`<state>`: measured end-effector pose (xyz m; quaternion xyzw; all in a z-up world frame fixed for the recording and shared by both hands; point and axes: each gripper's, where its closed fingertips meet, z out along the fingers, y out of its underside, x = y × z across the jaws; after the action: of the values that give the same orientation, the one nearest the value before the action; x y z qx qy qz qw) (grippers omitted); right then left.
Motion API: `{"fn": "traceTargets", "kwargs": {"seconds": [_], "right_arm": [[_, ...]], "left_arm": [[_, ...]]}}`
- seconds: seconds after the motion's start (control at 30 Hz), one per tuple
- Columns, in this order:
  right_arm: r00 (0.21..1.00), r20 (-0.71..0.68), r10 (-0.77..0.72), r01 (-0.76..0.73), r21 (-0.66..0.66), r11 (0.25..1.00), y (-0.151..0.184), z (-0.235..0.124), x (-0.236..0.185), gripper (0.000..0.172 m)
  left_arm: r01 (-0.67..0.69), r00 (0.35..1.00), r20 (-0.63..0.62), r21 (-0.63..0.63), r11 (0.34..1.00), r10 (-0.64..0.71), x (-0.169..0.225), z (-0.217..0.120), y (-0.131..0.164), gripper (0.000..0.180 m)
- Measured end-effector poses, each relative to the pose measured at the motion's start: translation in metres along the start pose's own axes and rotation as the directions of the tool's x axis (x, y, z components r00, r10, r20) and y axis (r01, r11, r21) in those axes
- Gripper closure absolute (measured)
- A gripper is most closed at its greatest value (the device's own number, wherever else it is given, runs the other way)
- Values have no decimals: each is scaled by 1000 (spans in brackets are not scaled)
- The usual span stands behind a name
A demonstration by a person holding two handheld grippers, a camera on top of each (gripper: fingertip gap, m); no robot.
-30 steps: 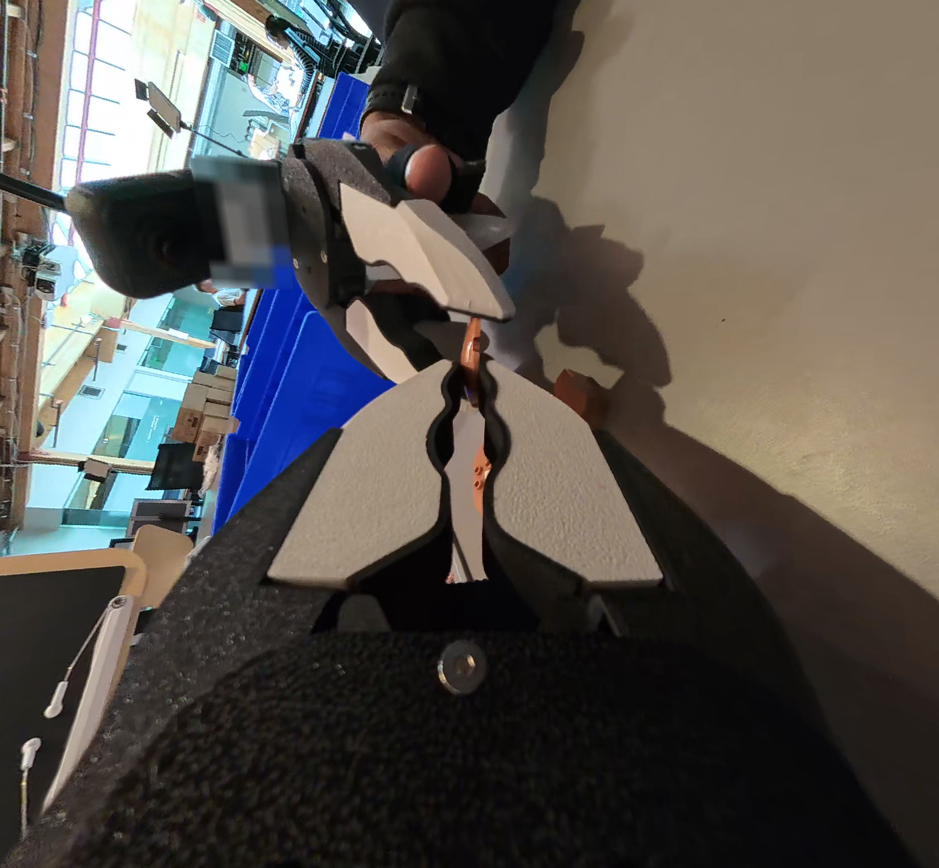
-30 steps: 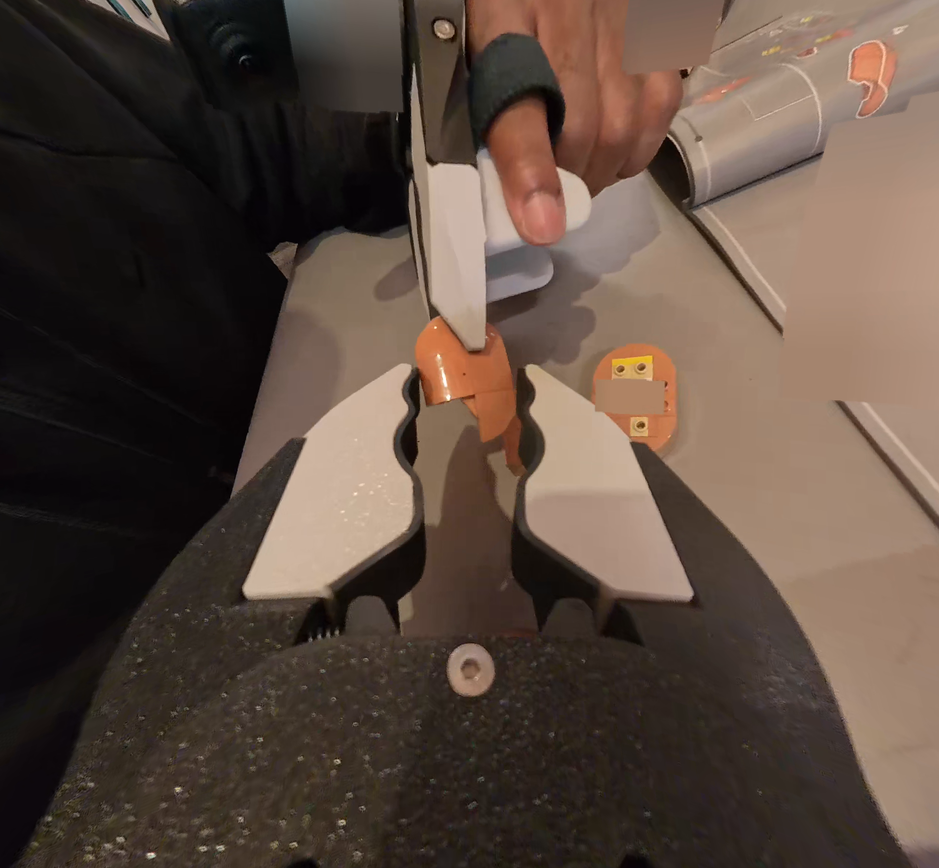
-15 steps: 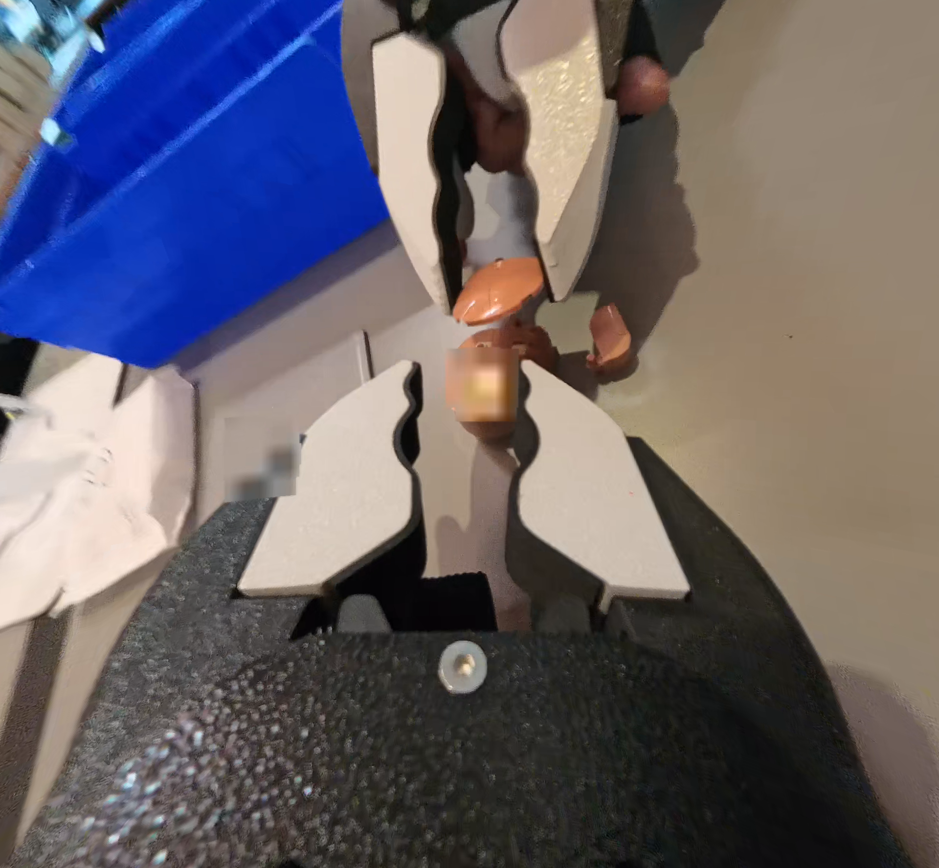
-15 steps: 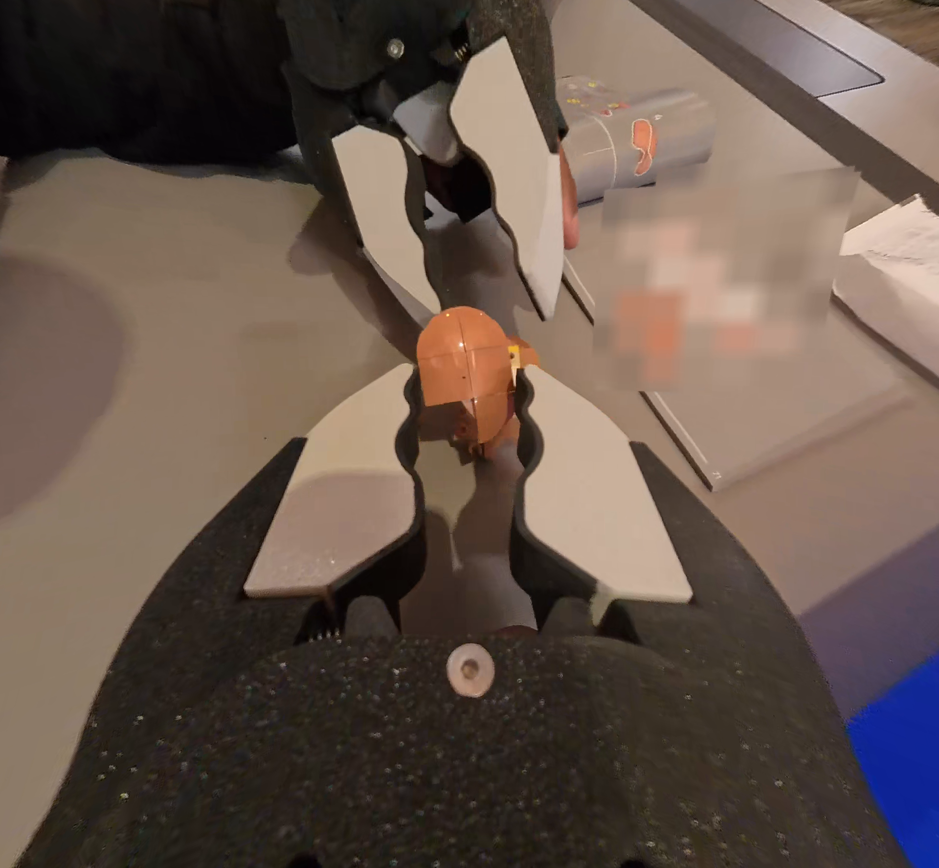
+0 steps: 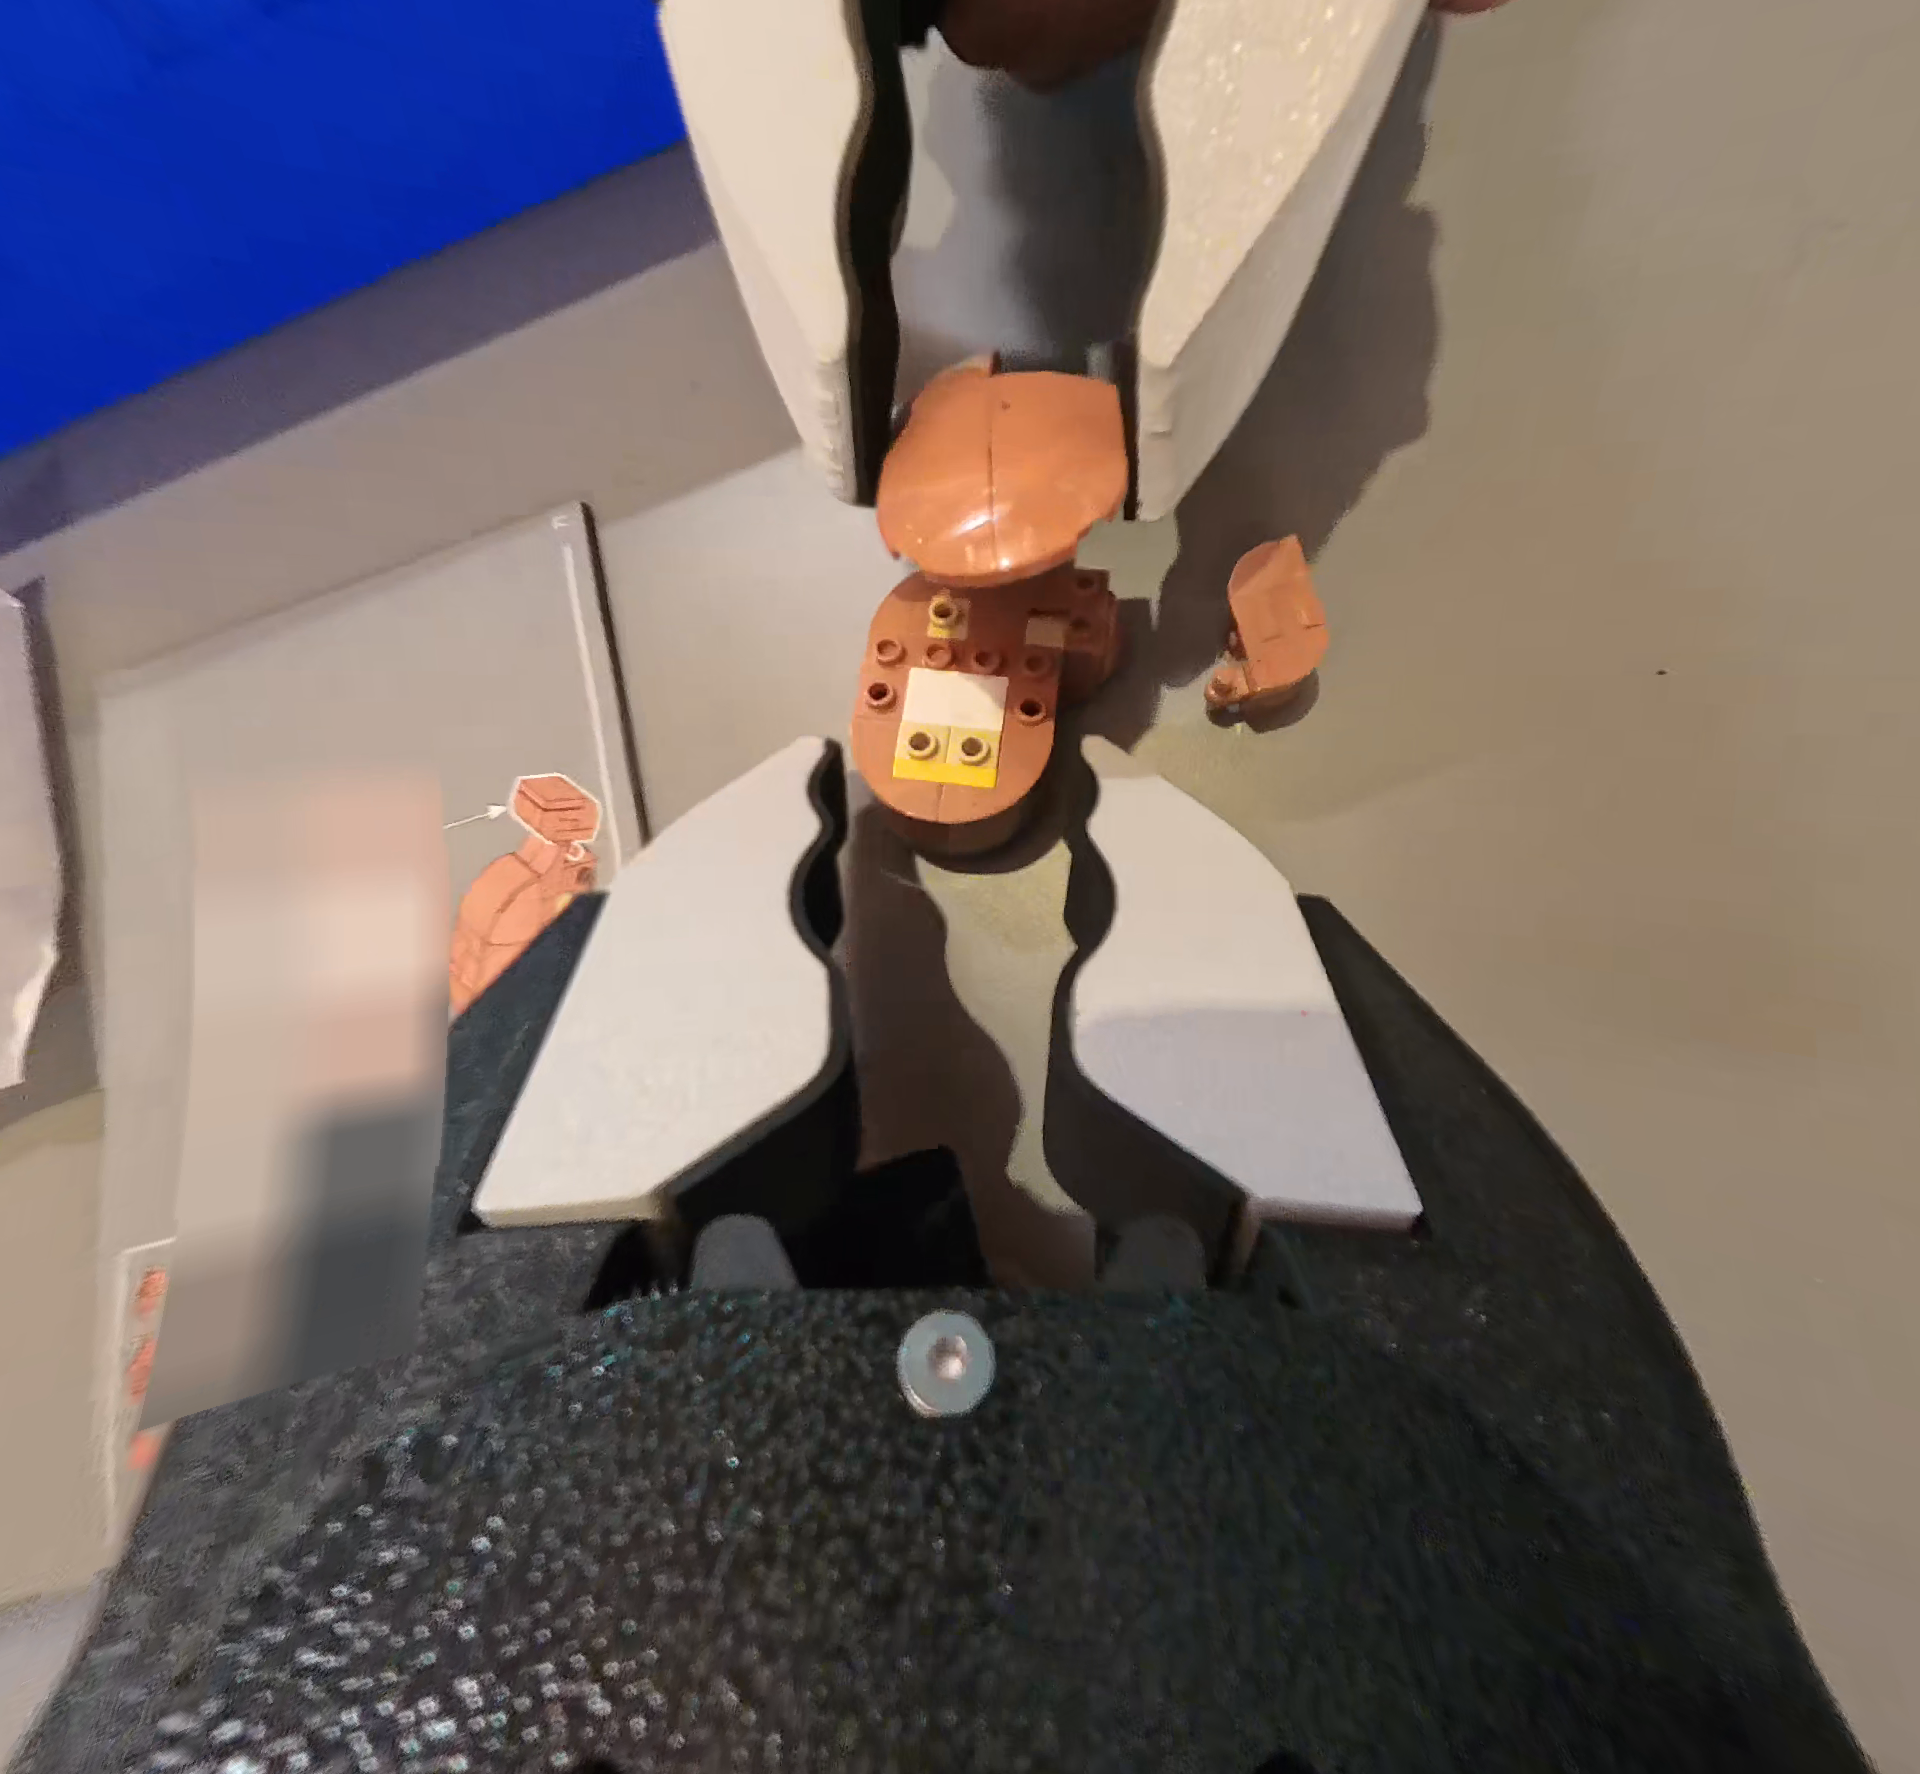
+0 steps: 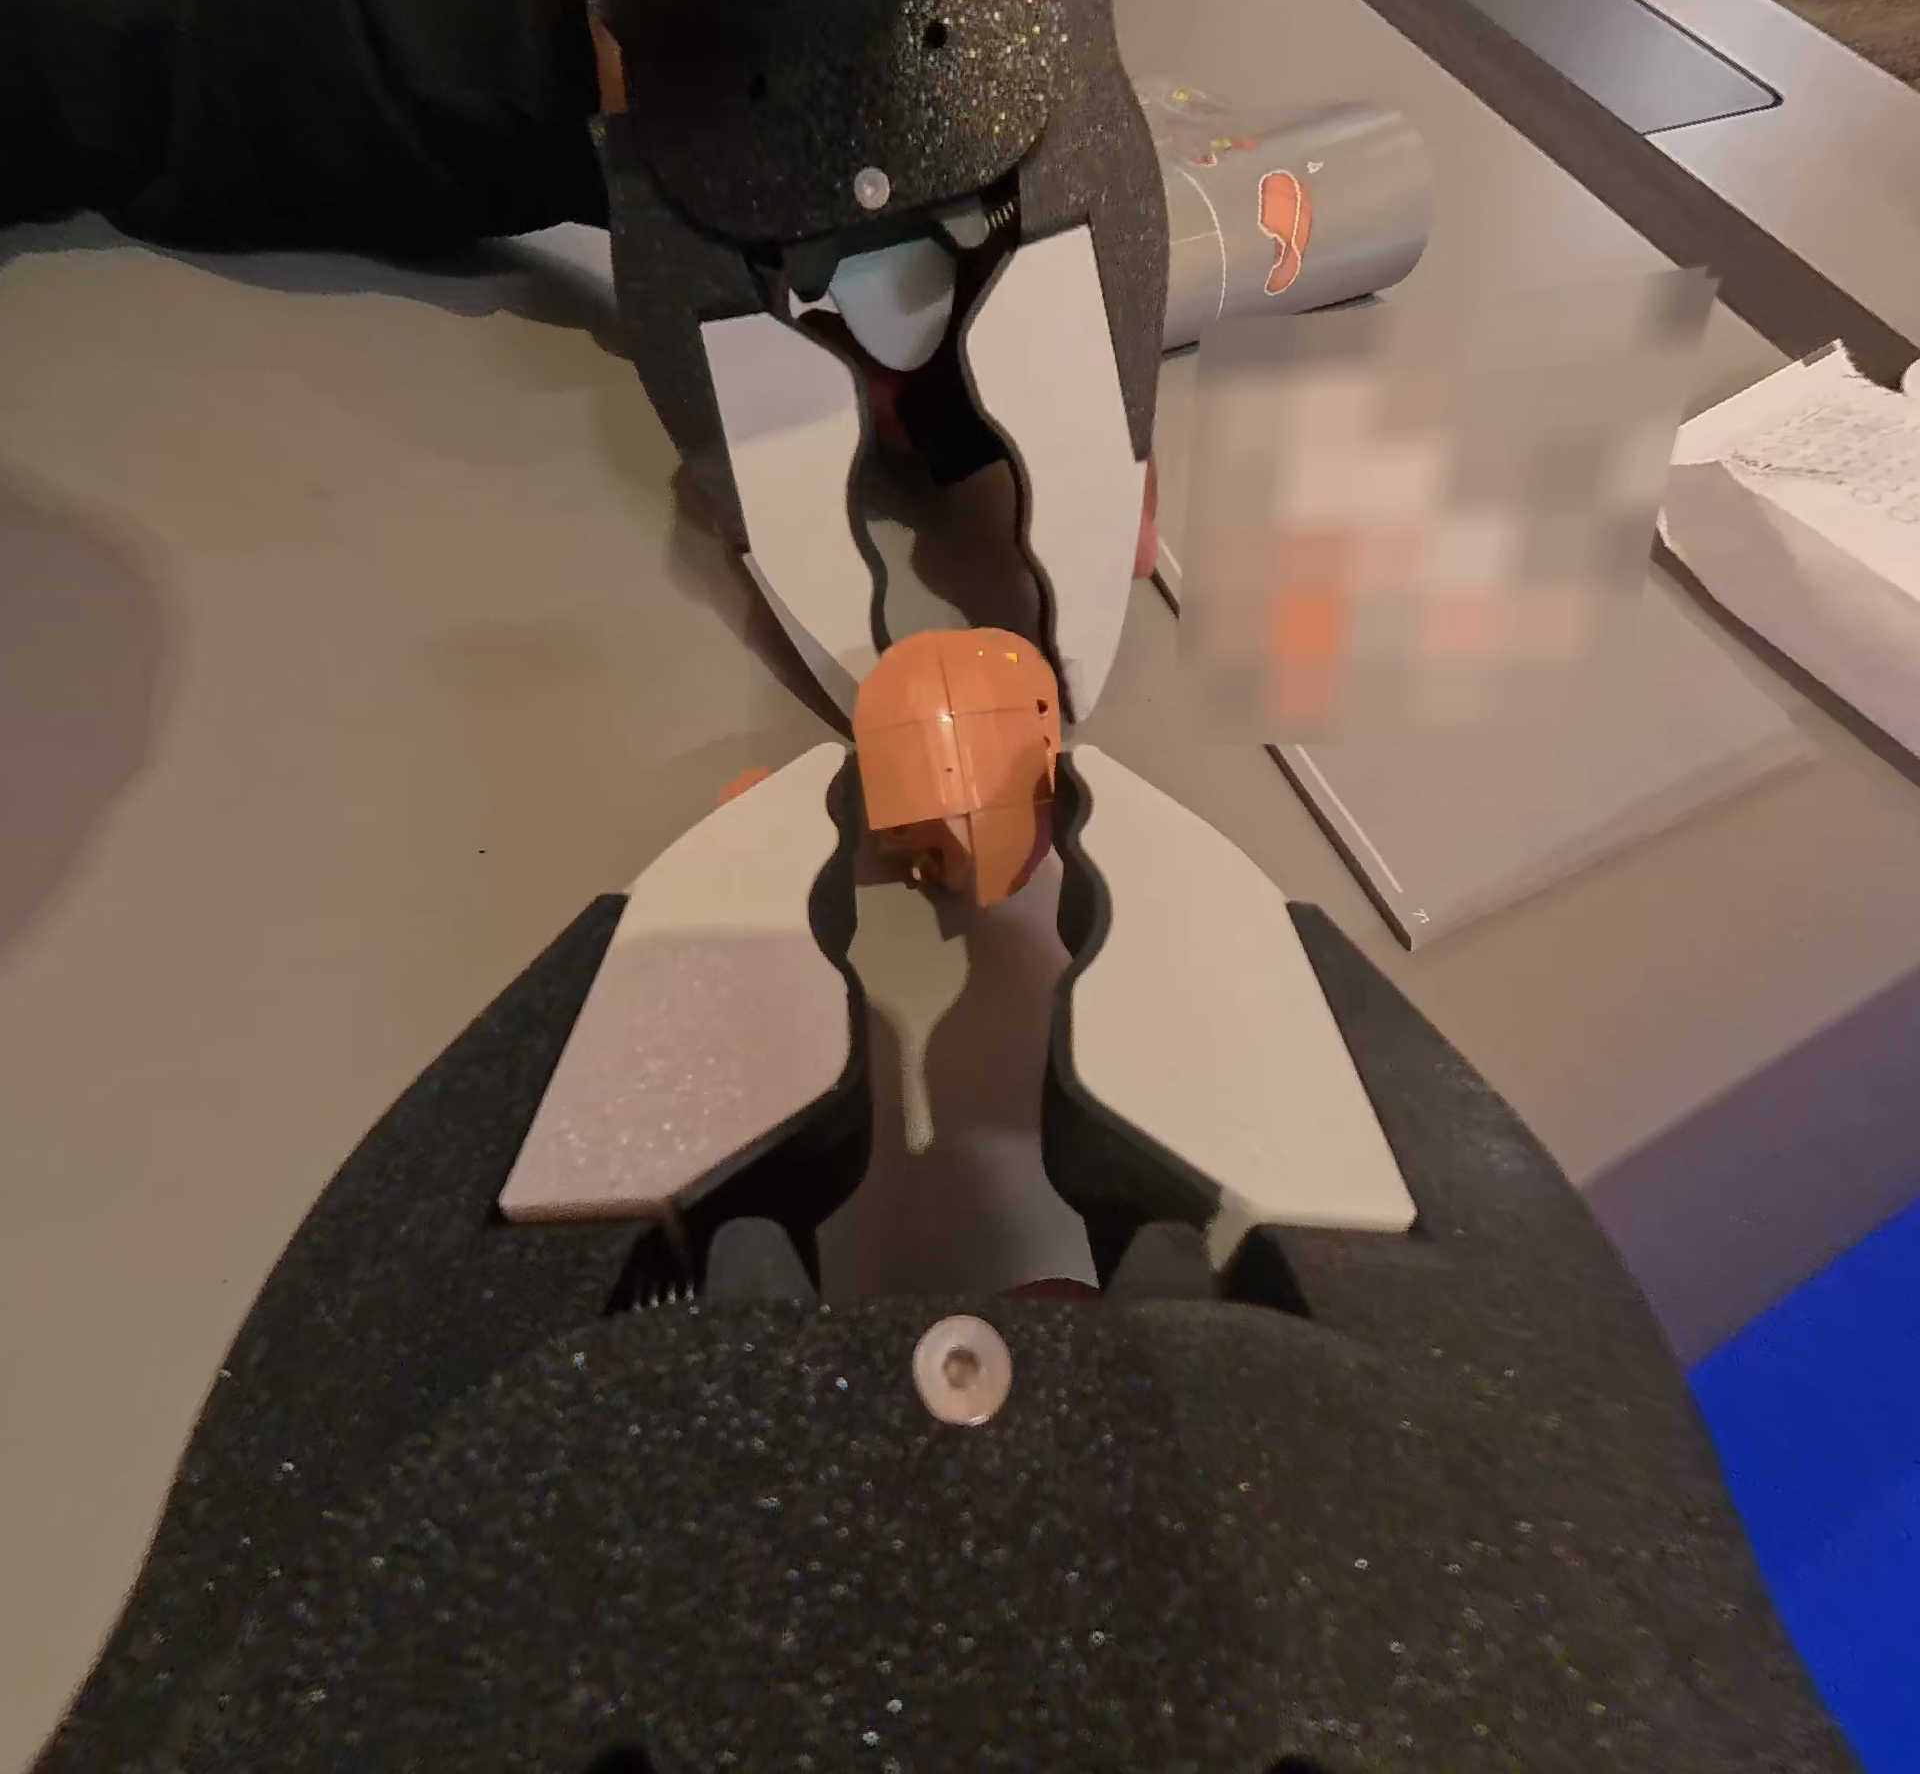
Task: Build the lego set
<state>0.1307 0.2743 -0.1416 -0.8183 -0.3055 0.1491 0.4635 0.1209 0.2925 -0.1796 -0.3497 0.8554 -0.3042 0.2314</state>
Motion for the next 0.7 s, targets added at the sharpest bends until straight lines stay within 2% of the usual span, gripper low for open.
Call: {"fn": "traceTargets", "kwargs": {"seconds": [0.03,0.17,0.33,0.7], "right_arm": [[1000,-5,-3,2,-6,1000,0,0,0,137],[999,-34,-14,14,-28,1000,0,1,2,137],[996,-74,-49,43,-79,996,3,3,3,137],[991,-89,-100,86,-147,985,3,5,2,137]], "left_arm": [[9,1000,-9,0,1000,-9,0,1,0,146],[33,999,-23,17,999,-33,3,3,-4,146],[97,995,27,56,994,-98,3,7,-12,146],[127,990,47,141,982,-134,2,2,-25,147]]}}
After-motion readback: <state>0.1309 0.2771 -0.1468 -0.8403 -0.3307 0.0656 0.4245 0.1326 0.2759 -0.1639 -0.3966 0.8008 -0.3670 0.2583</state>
